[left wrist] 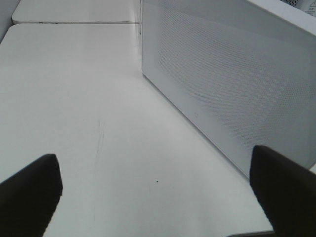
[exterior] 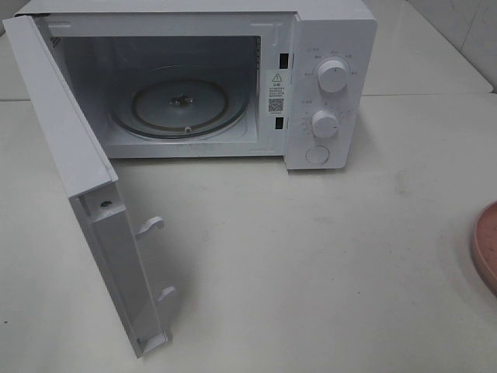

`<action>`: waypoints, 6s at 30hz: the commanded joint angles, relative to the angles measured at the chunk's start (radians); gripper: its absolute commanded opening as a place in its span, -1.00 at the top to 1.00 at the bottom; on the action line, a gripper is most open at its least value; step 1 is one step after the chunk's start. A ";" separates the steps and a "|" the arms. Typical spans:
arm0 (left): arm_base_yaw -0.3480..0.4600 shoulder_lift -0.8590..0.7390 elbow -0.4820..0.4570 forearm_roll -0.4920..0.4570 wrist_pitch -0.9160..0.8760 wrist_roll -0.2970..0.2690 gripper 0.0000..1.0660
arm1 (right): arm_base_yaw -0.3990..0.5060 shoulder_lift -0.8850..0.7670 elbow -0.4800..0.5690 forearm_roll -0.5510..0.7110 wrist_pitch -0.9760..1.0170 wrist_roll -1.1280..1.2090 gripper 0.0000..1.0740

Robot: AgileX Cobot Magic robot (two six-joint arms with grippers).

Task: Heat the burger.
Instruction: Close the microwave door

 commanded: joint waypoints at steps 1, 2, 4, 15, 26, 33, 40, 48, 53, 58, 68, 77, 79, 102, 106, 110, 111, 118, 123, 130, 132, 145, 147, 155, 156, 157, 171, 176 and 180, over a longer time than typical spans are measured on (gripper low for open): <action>0.000 -0.023 0.004 0.002 -0.009 -0.001 -0.83 | -0.049 -0.042 0.002 0.015 -0.019 -0.020 -0.41; 0.000 -0.023 0.004 0.002 -0.009 -0.001 -0.83 | -0.059 -0.042 0.002 0.015 -0.019 -0.020 -0.41; 0.000 -0.023 0.004 0.002 -0.009 -0.001 -0.83 | -0.064 -0.042 0.002 0.015 -0.019 -0.020 -0.41; 0.000 -0.024 0.004 0.001 -0.009 -0.001 -0.83 | -0.100 -0.042 0.002 0.015 -0.019 -0.021 -0.40; 0.000 -0.024 0.004 0.001 -0.009 -0.001 -0.83 | -0.100 -0.042 0.002 0.015 -0.019 -0.021 -0.40; 0.000 -0.024 0.004 0.001 -0.009 -0.001 -0.83 | -0.100 -0.042 0.002 0.015 -0.019 -0.021 -0.40; 0.000 -0.024 0.004 0.001 -0.009 -0.001 -0.83 | -0.100 -0.042 0.002 0.015 -0.019 -0.021 -0.40; 0.000 -0.024 0.004 -0.009 -0.009 -0.002 -0.83 | -0.100 -0.042 0.002 0.015 -0.019 -0.021 -0.40; 0.000 -0.023 0.003 -0.009 -0.012 -0.003 -0.83 | -0.100 -0.042 0.002 0.015 -0.019 -0.021 -0.40; 0.000 0.004 -0.033 -0.010 -0.073 -0.003 -0.83 | -0.100 -0.042 0.002 0.015 -0.019 -0.021 -0.40; 0.000 0.156 -0.035 0.058 -0.223 -0.002 -0.08 | -0.100 -0.042 0.002 0.015 -0.019 -0.021 -0.40; 0.000 0.334 -0.002 0.088 -0.317 0.008 0.99 | -0.100 -0.042 0.002 0.015 -0.019 -0.021 -0.40; 0.000 0.424 0.050 0.080 -0.442 0.022 1.00 | -0.100 -0.042 0.002 0.015 -0.019 -0.021 -0.40; -0.002 0.794 0.353 0.088 -1.454 0.056 1.00 | -0.100 -0.042 0.002 0.015 -0.019 -0.021 -0.40; -0.002 0.891 0.353 0.101 -1.516 0.047 1.00 | -0.100 -0.042 0.002 0.015 -0.019 -0.021 -0.40; -0.002 0.974 0.353 0.172 -1.576 -0.034 1.00 | -0.100 -0.042 0.002 0.015 -0.019 -0.021 -0.40; -0.002 1.013 0.352 0.231 -1.603 -0.083 1.00 | -0.100 -0.042 0.002 0.015 -0.019 -0.021 -0.40; -0.002 1.128 0.352 0.447 -1.754 -0.236 1.00 | -0.100 -0.042 0.002 0.015 -0.019 -0.021 -0.40; -0.002 1.191 0.352 0.550 -1.855 -0.276 1.00 | -0.100 -0.042 0.002 0.015 -0.019 -0.021 -0.40; -0.042 1.263 0.334 0.582 -1.923 -0.291 1.00 | -0.100 -0.042 0.002 0.015 -0.019 -0.021 -0.40; -0.111 1.292 0.310 0.576 -1.897 -0.276 1.00 | -0.100 -0.042 0.002 0.015 -0.019 -0.021 -0.40; -0.427 1.456 0.271 0.248 -1.928 -0.143 1.00 | -0.100 -0.042 0.002 0.015 -0.019 -0.021 -0.40; -0.486 1.480 0.262 0.172 -1.949 -0.101 1.00 | -0.100 -0.042 0.002 0.015 -0.019 -0.021 -0.40; -0.663 1.574 0.191 -0.105 -1.988 -0.006 1.00 | -0.100 -0.042 0.002 0.015 -0.019 -0.021 -0.40; -0.706 1.601 0.155 -0.176 -1.988 0.013 1.00 | -0.100 -0.042 0.002 0.015 -0.019 -0.021 -0.40; -0.743 1.629 0.112 -0.241 -1.988 0.043 1.00 | -0.100 -0.042 0.002 0.015 -0.019 -0.021 -0.40; -0.861 1.784 -0.160 -0.542 -1.981 0.263 1.00 | -0.100 -0.042 0.002 0.015 -0.019 -0.021 -0.40; -0.862 1.827 -0.270 -0.613 -1.945 0.341 1.00 | -0.100 -0.042 0.002 0.015 -0.019 -0.021 -0.40; -0.862 1.864 -0.363 -0.680 -1.931 0.428 1.00 | -0.100 -0.042 0.002 0.015 -0.019 -0.021 -0.40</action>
